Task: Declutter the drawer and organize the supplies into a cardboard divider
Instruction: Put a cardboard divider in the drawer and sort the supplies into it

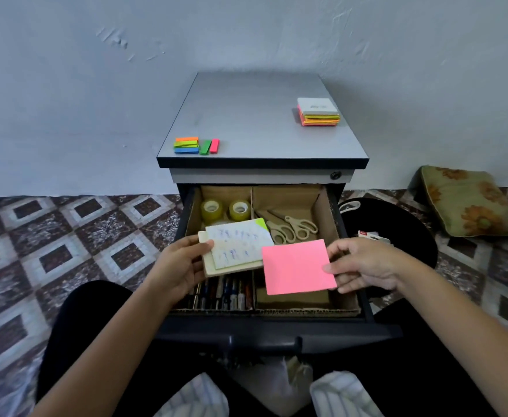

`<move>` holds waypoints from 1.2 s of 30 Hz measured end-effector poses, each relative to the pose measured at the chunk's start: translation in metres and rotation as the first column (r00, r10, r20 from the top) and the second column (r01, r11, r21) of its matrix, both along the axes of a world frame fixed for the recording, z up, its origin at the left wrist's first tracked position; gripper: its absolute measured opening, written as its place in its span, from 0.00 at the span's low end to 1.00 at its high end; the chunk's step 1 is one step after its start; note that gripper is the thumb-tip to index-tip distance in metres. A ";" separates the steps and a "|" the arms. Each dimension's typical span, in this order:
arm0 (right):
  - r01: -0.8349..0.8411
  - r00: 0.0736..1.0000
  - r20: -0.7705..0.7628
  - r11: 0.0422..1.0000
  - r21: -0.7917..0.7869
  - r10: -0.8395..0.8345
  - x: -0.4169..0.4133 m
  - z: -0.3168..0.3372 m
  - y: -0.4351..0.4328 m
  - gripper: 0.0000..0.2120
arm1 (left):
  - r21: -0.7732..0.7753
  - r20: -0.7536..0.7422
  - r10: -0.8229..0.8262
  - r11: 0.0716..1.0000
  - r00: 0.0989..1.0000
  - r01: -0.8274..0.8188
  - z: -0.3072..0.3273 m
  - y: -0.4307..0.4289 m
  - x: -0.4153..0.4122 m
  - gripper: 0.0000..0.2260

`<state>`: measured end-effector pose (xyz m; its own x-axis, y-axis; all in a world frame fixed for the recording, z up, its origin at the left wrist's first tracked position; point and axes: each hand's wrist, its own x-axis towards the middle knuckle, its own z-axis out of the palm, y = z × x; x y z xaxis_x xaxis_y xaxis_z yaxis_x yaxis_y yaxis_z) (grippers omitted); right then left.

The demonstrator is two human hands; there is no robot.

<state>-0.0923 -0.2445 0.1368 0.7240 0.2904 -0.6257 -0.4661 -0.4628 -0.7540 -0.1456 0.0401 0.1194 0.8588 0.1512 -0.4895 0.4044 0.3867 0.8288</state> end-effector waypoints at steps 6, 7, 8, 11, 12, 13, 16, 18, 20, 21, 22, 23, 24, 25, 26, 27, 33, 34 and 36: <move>-0.060 0.998 -0.048 0.978 -0.201 0.051 0.000 -0.037 0.005 0.07 | 0.004 -0.027 0.100 0.995 0.995 -0.100 -0.007 0.026 -0.001 0.03; -0.068 0.998 -0.025 0.965 -0.254 0.064 -0.002 -0.043 0.010 0.08 | -0.003 -0.025 0.109 0.994 0.994 -0.109 -0.008 0.028 -0.001 0.03; -0.066 0.997 0.006 0.950 -0.306 0.071 -0.005 -0.049 0.017 0.08 | -0.009 -0.023 0.114 0.993 0.993 -0.114 -0.009 0.029 -0.001 0.03; -0.058 0.992 0.079 0.911 -0.408 0.098 -0.008 -0.065 0.036 0.09 | -0.024 -0.018 0.097 0.995 0.995 -0.098 -0.008 0.027 0.000 0.04; -0.059 0.990 0.094 0.902 -0.428 0.109 -0.008 -0.068 0.043 0.08 | -0.027 -0.018 0.086 0.996 0.996 -0.086 -0.008 0.026 0.001 0.04; -0.086 0.983 0.103 0.875 -0.477 0.153 -0.007 -0.070 0.047 0.05 | -0.030 -0.018 0.077 0.997 0.997 -0.077 -0.008 0.025 0.001 0.04; -0.221 0.917 0.104 0.709 -0.670 0.384 -0.005 -0.070 0.054 0.09 | -0.040 -0.018 0.068 0.997 0.998 -0.069 -0.007 0.024 0.002 0.04; -0.253 0.872 0.100 0.618 -0.744 0.479 -0.007 -0.071 0.056 0.12 | -0.048 -0.022 0.066 0.997 0.998 -0.067 -0.007 0.023 0.002 0.04; -0.253 0.824 0.109 0.533 -0.807 0.556 -0.010 -0.069 0.059 0.12 | -0.059 -0.023 0.057 0.997 0.998 -0.058 -0.008 0.020 0.002 0.04; -0.255 0.808 0.102 0.501 -0.827 0.580 -0.011 -0.066 0.060 0.12 | -0.064 -0.023 0.049 0.997 0.999 -0.050 -0.008 0.019 0.001 0.04; -0.266 0.794 0.086 0.471 -0.841 0.602 -0.010 -0.062 0.060 0.13 | -0.069 -0.023 0.038 0.997 0.999 -0.039 -0.009 0.016 0.001 0.05; -0.275 0.789 0.083 0.472 -0.837 0.608 -0.010 -0.055 0.060 0.12 | -0.076 -0.023 0.026 0.997 0.999 -0.027 -0.009 0.014 0.001 0.05; -0.285 0.798 0.099 0.516 -0.808 0.595 -0.008 -0.047 0.059 0.11 | -0.086 -0.024 0.012 0.996 1.000 -0.014 -0.009 0.010 0.001 0.05; -0.287 0.834 0.120 0.610 -0.739 0.538 -0.006 -0.038 0.058 0.11 | -0.098 -0.028 -0.005 0.995 1.000 0.002 -0.009 0.007 0.000 0.05; -0.259 0.889 0.143 0.736 -0.625 0.434 -0.005 -0.030 0.059 0.13 | -0.113 -0.033 -0.024 0.993 0.999 0.021 -0.009 0.003 0.000 0.05; -0.185 0.944 0.160 0.864 -0.469 0.289 -0.003 -0.022 0.059 0.15 | -0.130 -0.036 -0.047 0.991 0.998 0.042 -0.009 -0.003 0.001 0.05; 0.280 0.959 -0.048 0.913 0.297 -0.278 -0.002 -0.003 0.051 0.12 | -0.193 -0.053 -0.142 0.973 0.989 0.129 -0.006 -0.033 0.009 0.07; 0.265 0.964 -0.054 0.919 0.292 -0.261 -0.003 -0.006 0.049 0.09 | -0.200 -0.060 -0.149 0.971 0.987 0.134 -0.006 -0.036 0.011 0.08; 0.284 0.959 -0.094 0.914 0.290 -0.268 -0.005 -0.013 0.043 0.04 | -0.234 -0.065 -0.162 0.962 0.985 0.143 -0.006 -0.038 0.013 0.10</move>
<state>-0.0973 -0.2011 0.1236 0.7713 0.2625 -0.5799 -0.5846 -0.0681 -0.8084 -0.1330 0.0017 0.1131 0.8182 -0.1021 -0.5658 0.5364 0.4898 0.6873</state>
